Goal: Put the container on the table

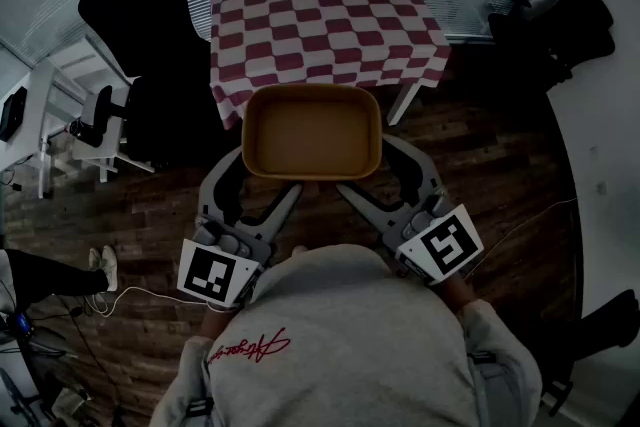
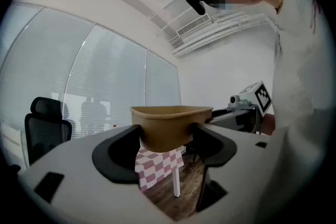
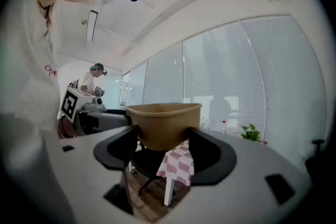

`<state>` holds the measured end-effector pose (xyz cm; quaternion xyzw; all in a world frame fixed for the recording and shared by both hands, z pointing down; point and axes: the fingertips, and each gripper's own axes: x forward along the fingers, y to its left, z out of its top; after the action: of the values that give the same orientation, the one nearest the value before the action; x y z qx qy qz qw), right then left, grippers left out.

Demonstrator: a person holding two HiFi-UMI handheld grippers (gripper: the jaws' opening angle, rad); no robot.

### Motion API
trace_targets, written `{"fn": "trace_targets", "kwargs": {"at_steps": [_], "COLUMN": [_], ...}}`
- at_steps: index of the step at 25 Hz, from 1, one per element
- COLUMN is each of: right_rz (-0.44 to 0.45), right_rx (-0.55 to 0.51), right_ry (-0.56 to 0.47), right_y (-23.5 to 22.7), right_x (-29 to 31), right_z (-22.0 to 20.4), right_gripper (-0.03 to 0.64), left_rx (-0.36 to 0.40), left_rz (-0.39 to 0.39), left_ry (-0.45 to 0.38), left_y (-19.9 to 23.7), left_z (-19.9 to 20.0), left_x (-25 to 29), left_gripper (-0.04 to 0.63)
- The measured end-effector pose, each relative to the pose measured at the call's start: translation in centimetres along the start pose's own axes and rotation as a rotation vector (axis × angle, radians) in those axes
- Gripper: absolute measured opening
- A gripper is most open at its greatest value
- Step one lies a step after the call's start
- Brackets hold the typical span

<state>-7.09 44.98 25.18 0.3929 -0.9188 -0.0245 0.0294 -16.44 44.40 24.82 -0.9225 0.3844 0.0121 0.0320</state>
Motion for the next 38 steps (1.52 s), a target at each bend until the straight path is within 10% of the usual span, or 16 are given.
{"fn": "trace_targets", "kwargs": {"at_steps": [38], "right_rz": [-0.061], "right_rx": [-0.032], "right_ry": [-0.001], "right_y": [4.0], "right_x": [4.0], "right_z": [-0.9], "right_gripper": [0.305], "left_rx": [-0.014], "left_rz": [-0.076], "left_ry": [0.014], "left_y": [4.4], "left_z": [-1.8], "left_x": [-3.1], "left_gripper": [0.319]}}
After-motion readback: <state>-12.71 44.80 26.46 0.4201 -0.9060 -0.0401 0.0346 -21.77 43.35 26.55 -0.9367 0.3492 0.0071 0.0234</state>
